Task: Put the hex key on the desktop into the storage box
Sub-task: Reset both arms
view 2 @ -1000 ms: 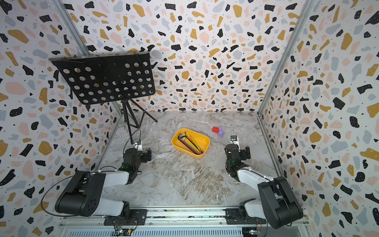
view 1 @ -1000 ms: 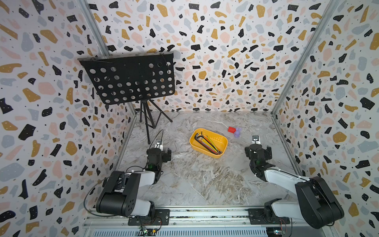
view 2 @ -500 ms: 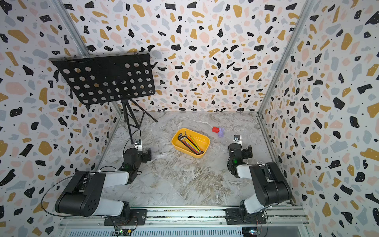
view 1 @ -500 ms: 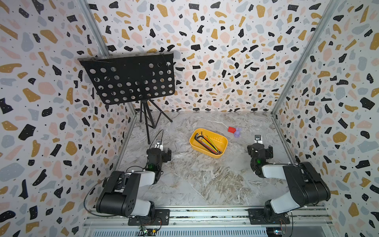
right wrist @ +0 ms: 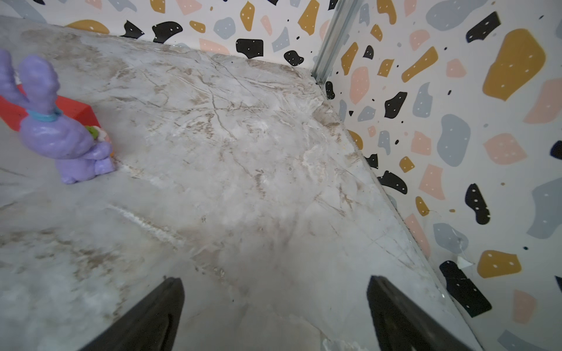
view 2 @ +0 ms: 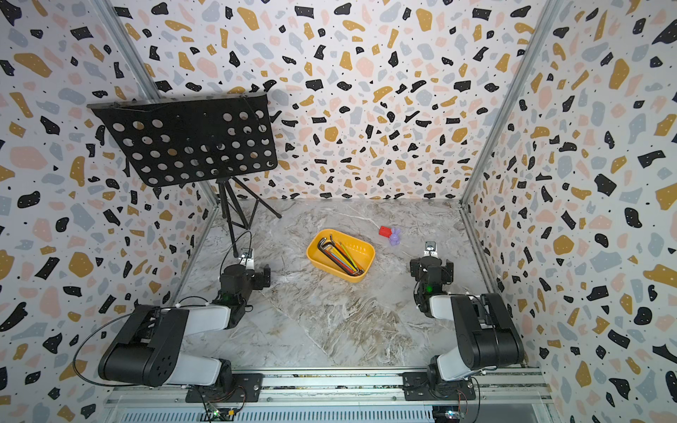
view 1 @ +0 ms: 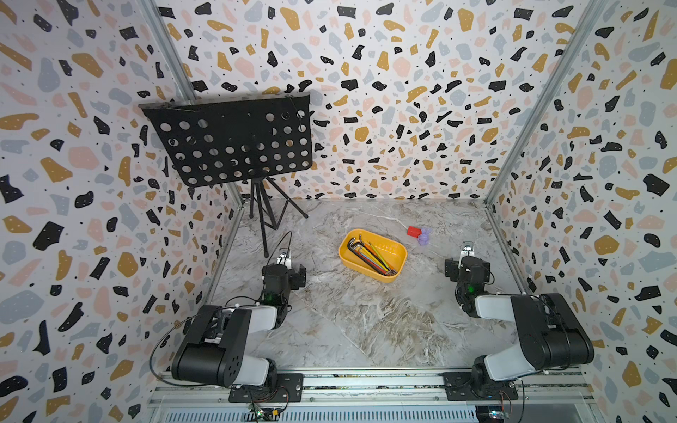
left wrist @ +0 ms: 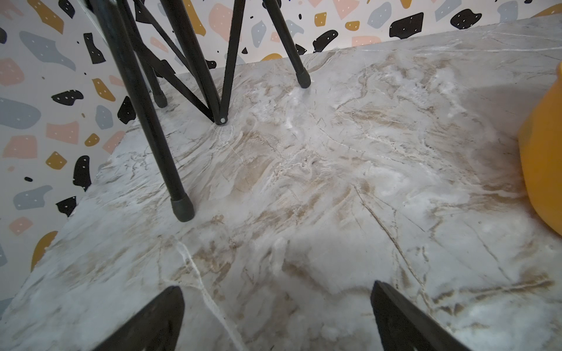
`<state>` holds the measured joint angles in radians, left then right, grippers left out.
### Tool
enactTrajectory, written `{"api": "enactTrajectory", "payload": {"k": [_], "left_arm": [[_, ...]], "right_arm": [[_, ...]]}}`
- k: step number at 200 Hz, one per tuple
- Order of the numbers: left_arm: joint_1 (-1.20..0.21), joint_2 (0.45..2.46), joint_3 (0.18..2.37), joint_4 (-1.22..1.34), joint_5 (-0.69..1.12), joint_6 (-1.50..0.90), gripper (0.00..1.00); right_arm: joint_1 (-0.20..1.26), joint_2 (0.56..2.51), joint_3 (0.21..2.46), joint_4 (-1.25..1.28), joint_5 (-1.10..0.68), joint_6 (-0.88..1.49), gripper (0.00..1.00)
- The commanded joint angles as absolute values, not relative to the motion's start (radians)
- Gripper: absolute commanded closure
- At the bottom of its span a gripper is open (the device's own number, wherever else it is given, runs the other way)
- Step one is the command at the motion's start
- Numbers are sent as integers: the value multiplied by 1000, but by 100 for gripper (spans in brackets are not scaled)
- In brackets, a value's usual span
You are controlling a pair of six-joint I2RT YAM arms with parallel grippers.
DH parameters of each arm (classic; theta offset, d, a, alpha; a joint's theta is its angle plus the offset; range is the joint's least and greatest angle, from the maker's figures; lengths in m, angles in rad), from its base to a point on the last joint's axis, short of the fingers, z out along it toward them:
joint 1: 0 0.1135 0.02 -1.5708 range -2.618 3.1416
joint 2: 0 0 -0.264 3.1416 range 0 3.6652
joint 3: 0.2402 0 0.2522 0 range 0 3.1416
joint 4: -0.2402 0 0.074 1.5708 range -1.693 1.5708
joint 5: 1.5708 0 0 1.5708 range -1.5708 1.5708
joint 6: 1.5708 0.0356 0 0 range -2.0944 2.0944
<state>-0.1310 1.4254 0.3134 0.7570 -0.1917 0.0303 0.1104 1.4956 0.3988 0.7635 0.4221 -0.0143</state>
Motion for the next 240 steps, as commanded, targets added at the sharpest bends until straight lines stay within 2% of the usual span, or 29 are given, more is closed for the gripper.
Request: {"api": "enactTrajectory", "payload": {"k": [1,15,27,38,50,62,75,88,100,240], "left_arm": [[-130,1411,327,802,-193,29,0],[-130,1410,327,801,-194,29,0],[-130,1411,327,801,-194,29,0],[-130,1410,327,801,-194,29,0],[-130,1411,327,801,-193,29,0],[-130,1411,327,801,-195,29,0],[-131,1410,327,801,-193,29,0],[-131,1410,328,799,-194,29,0],[-129,1411,328,801,-194,29,0],[-127,1419,330,805,-190,29,0]], "right_arm": [[90,1480,381,802,334,8,0],[87,1545,312,1021,342,-11,0],[90,1498,345,867,328,7,0],[87,1538,327,980,328,-13,0],[87,1501,344,877,324,8,0],[87,1531,327,970,326,-11,0],[87,1504,340,893,325,3,0],[87,1528,328,961,325,-9,0],[87,1508,337,903,325,0,0],[87,1519,333,936,325,-3,0]]}}
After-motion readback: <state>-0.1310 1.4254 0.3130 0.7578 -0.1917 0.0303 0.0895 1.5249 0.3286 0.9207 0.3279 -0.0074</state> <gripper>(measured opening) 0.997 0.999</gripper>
